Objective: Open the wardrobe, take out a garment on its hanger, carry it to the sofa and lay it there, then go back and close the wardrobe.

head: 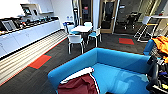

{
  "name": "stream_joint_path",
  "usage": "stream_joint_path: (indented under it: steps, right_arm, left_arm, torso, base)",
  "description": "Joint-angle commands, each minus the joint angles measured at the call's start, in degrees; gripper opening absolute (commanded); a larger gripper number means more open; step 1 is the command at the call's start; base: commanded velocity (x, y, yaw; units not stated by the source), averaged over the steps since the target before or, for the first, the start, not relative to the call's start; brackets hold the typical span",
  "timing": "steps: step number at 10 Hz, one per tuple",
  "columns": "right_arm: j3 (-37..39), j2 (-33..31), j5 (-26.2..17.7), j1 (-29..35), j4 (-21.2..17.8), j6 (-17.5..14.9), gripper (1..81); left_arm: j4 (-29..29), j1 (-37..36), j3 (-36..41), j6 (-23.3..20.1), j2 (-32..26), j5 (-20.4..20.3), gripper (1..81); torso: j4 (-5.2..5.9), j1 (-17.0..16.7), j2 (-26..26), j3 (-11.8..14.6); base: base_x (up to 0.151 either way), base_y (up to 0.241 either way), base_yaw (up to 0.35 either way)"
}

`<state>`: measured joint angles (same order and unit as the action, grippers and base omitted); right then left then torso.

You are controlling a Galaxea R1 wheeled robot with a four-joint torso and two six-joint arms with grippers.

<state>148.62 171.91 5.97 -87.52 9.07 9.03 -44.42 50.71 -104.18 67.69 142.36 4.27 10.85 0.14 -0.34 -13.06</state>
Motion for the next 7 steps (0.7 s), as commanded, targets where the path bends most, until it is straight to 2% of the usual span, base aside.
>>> stream_joint_path:
  steps: [1,3,4,5,6,7]
  right_arm:
    - [-0.44,1.62,-3.34,1.68,0.33,0.11,81.1]
    - [-0.09,1.53,-3.25,1.59,0.33,0.2,81.1]
    - [0.35,1.53,-3.25,1.59,0.42,0.11,81.1]
    - [0.52,1.53,-3.33,1.51,0.51,0.11,81.1]
    - [0.7,1.53,-3.25,1.24,0.51,-0.07,81.1]
    - [0.79,1.53,-3.25,0.81,0.51,-0.16,81.1]
  left_arm:
    - [-15.87,14.01,1.79,-0.11,-6.73,-1.98,81.1]
    - [-16.05,18.76,-1.82,-0.55,-4.8,-2.33,81.1]
    - [-16.22,20.87,-6.37,-0.63,-2.53,-4.6,81.1]
    - [-16.39,22.8,-9.67,-1.15,-0.7,-6.7,81.1]
    - [-16.31,25.0,-16.1,-2.22,2.56,-9.26,81.1]
    - [-16.4,26.41,-21.49,-2.3,5.65,-10.77,81.1]
  torso:
    - [-5.28,0.0,0.0,0.0]
    - [-8.83,-0.04,-0.02,0.02]
    - [-5.53,-0.04,-0.02,0.05]
    - [-7.15,-0.06,-0.04,0.05]
    - [-8.28,-0.06,-0.06,0.07]
    - [-8.49,-0.06,-0.09,0.07]
  base:
    - [0.0,0.0,0.0]
    - [0.0,0.0,0.0]
    - [0.0,0.0,0.0]
    - [0.0,0.0,0.0]
    - [0.0,0.0,0.0]
    - [0.0,0.0,0.0]
